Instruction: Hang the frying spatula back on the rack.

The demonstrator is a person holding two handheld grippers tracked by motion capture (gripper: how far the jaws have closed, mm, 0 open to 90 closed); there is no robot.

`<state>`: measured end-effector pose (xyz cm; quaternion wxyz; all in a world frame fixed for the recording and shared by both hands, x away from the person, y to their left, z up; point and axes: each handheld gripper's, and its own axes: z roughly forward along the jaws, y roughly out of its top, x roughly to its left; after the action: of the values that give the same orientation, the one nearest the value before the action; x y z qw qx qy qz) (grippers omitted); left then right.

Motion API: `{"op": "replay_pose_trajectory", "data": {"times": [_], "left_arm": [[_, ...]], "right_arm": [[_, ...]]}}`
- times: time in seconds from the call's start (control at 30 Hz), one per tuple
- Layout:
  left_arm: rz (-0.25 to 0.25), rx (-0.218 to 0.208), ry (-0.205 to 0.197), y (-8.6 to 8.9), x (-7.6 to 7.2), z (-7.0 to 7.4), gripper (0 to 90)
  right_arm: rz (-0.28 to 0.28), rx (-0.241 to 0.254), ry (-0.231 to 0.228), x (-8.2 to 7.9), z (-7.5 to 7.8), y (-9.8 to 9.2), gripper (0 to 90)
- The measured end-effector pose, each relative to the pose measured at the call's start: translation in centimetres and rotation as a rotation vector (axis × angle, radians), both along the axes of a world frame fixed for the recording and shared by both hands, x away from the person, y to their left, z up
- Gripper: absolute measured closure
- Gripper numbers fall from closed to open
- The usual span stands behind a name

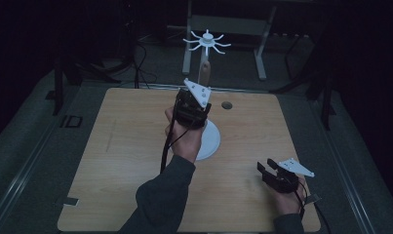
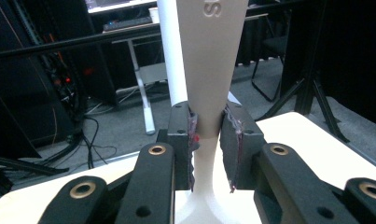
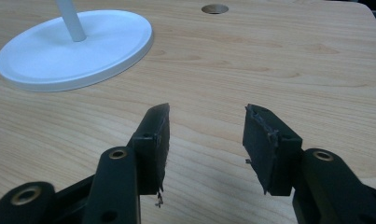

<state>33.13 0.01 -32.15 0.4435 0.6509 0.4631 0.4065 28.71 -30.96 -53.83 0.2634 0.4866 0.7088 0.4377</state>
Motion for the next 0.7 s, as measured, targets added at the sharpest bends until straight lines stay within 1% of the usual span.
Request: {"op": "replay_pose_trajectory", "data": {"times": [0.3,0.4,0.7], "left_arm": [[0.024,0.018,0.005,-0.2,0.7,0.7,74.8],[0.03,0.028,0.005,-0.3,0.8,0.8,74.8],[0.045,0.036,0.013,-0.3,1.3,1.0,74.8]], "right_arm": [[0.002,-0.003,0.001,0.0,0.0,0.0,50.8],[0.0,-0.001,0.002,0.0,0.0,0.0,50.8],[0.0,-0.002,0.002,0.1,0.0,0.0,50.8]]}}
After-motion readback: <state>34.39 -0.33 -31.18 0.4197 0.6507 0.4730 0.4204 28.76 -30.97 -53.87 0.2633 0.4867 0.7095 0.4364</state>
